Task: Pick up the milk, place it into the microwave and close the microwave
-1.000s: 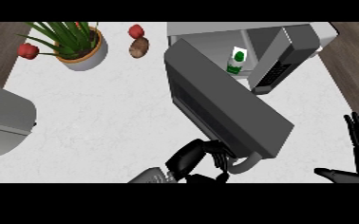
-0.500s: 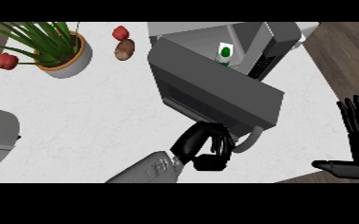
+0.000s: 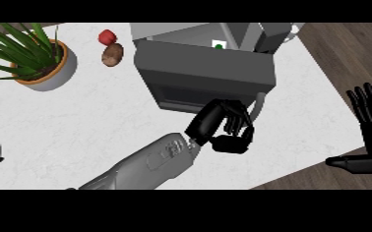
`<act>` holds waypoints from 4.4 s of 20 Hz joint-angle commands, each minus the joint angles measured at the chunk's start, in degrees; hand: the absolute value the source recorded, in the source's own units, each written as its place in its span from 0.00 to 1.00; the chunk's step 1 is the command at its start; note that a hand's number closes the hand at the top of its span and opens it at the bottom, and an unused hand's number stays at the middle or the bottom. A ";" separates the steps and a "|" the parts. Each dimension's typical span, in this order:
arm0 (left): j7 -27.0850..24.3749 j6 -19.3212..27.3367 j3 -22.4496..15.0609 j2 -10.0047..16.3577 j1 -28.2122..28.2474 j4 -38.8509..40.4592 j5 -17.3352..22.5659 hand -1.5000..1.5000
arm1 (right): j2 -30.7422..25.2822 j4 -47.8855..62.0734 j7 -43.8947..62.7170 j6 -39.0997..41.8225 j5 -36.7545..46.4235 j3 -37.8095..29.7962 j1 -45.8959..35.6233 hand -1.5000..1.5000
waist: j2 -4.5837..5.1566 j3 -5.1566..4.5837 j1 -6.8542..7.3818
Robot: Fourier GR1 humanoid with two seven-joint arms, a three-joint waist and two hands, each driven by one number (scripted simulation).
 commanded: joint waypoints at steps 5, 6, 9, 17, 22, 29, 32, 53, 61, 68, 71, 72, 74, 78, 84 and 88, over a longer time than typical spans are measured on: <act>-0.41 2.37 2.24 -0.91 -8.36 3.63 4.05 1.00 | -1.10 -2.52 0.03 4.45 -2.42 0.72 -3.07 0.00 | 1.24 0.25 -3.58; 0.38 2.31 2.73 -0.91 -9.54 4.60 4.57 1.00 | -1.04 -2.79 0.73 4.93 -3.11 0.88 -3.67 0.00 | 1.42 0.29 -3.74; -0.17 3.54 3.12 -0.90 -11.51 5.47 5.67 1.00 | -1.55 -3.56 1.86 6.20 -3.79 1.70 -4.39 0.00 | 1.64 0.31 -4.68; 1.35 4.27 4.51 -0.88 -16.55 9.55 9.11 1.00 | -3.11 -5.97 4.70 8.82 -6.00 2.96 -7.05 0.00 | 2.20 0.36 -6.93; 0.11 4.81 5.63 -0.88 -19.44 10.46 10.66 1.00 | -3.53 -7.75 6.79 11.76 -7.72 4.81 -9.34 0.00 | 3.11 0.56 -7.33; -0.49 5.22 5.93 -0.86 -21.92 11.85 12.23 1.00 | -6.21 -11.35 8.87 14.64 -7.06 7.38 -11.32 1.00 | 3.40 0.70 -8.52; -0.71 5.25 5.43 -0.85 -21.46 12.19 12.75 1.00 | -7.65 -15.55 8.90 18.40 -5.88 10.48 -12.62 1.00 | 2.98 0.66 -8.15; -2.22 8.57 5.46 -0.76 -21.89 12.81 15.83 1.00 | -7.91 -30.61 15.20 18.25 -8.81 18.07 -12.18 1.00 | 3.15 0.89 -11.33; -2.38 10.68 4.98 -0.75 -21.93 12.34 16.07 1.00 | -8.81 -34.29 16.74 17.89 -9.85 18.75 -11.25 1.00 | 2.82 0.90 -12.43; 0.70 11.49 19.72 -0.90 -15.21 8.53 31.04 1.00 | -9.44 -36.97 21.22 20.11 -10.18 25.44 -6.94 1.00 | 4.75 -0.33 -7.98; -0.46 8.90 21.97 -0.96 -13.06 9.11 34.06 1.00 | -8.79 -38.80 22.29 19.10 -10.02 27.17 -5.21 1.00 | 4.52 -0.20 -7.08; -0.33 7.88 22.00 -0.96 -12.52 9.13 35.26 1.00 | -7.98 -39.59 22.30 18.18 -10.51 27.36 -4.63 1.00 | 4.07 -0.15 -6.68; -0.38 6.47 21.94 -0.96 -12.37 10.37 36.07 1.00 | -7.57 -40.80 22.29 17.40 -10.42 27.66 -3.68 1.00 | 4.22 -0.04 -6.49; -1.86 2.21 21.11 -0.96 -10.04 11.43 38.16 1.00 | -6.90 -42.81 22.81 15.61 -9.68 28.58 -1.44 1.00 | 3.92 -0.13 -4.54; -3.19 -3.52 19.49 0.22 -9.37 13.15 40.11 1.00 | -5.05 -46.48 23.13 12.82 -8.39 30.45 1.55 1.00 | 3.80 -0.19 -3.02; -3.82 -7.25 18.48 0.83 -8.90 14.38 41.06 1.00 | -3.87 -48.65 23.33 10.84 -7.24 31.76 3.83 1.00 | 3.79 -0.16 -2.07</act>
